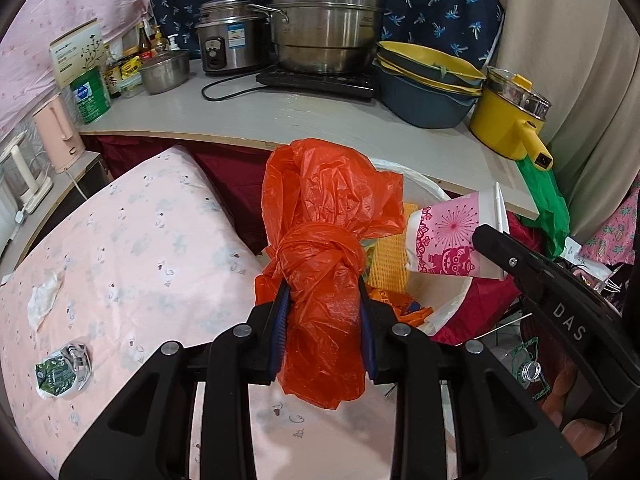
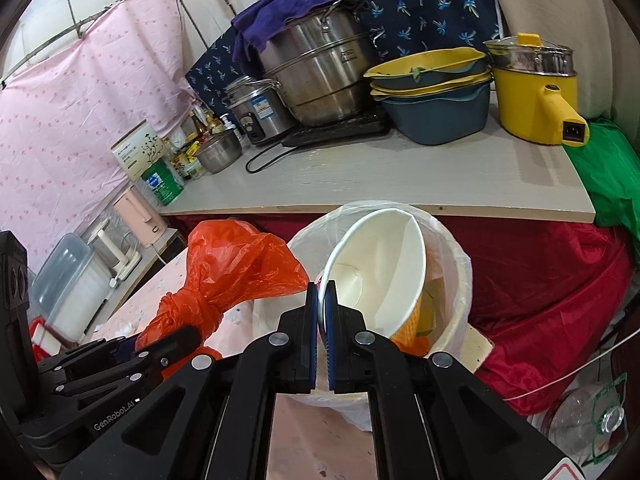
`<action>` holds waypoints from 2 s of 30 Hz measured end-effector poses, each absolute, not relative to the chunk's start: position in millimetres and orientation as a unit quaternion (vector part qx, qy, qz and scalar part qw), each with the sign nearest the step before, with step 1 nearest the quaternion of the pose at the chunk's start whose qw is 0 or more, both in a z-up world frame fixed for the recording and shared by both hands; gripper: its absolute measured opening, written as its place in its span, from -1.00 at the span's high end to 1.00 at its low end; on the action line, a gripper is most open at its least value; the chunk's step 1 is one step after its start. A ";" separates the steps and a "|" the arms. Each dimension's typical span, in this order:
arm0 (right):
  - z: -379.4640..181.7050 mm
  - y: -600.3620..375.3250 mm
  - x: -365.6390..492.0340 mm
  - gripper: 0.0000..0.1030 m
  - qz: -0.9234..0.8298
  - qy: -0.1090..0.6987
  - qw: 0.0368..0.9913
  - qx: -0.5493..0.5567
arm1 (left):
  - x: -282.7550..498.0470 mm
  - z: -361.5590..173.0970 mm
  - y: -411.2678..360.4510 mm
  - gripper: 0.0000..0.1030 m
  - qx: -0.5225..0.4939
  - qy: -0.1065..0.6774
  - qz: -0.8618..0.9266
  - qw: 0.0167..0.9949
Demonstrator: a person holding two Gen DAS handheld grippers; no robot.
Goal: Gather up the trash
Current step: 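Carry the orange bag with the left tool while the right tool carries the cup to the bin, then open both tools over the bin and move them back to the table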
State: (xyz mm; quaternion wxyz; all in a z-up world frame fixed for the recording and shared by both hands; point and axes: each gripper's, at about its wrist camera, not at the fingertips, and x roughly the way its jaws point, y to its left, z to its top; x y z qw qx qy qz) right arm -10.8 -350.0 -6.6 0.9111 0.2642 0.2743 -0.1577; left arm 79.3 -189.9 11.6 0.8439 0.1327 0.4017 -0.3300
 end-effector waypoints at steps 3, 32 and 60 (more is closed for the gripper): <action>-8.8 -354.5 -13.6 0.93 -0.162 0.273 0.910 0.268 | 78.6 8.9 -198.5 0.44 0.137 0.404 -0.334 0.840; -17.8 -354.4 9.1 0.60 -0.163 0.282 0.906 0.269 | 106.3 1.2 -189.3 -0.11 0.112 0.409 -0.305 0.853; 11.5 -225.6 58.6 0.16 -0.071 0.304 0.929 0.197 | 133.2 13.5 -22.5 -0.30 0.027 0.402 -0.189 0.895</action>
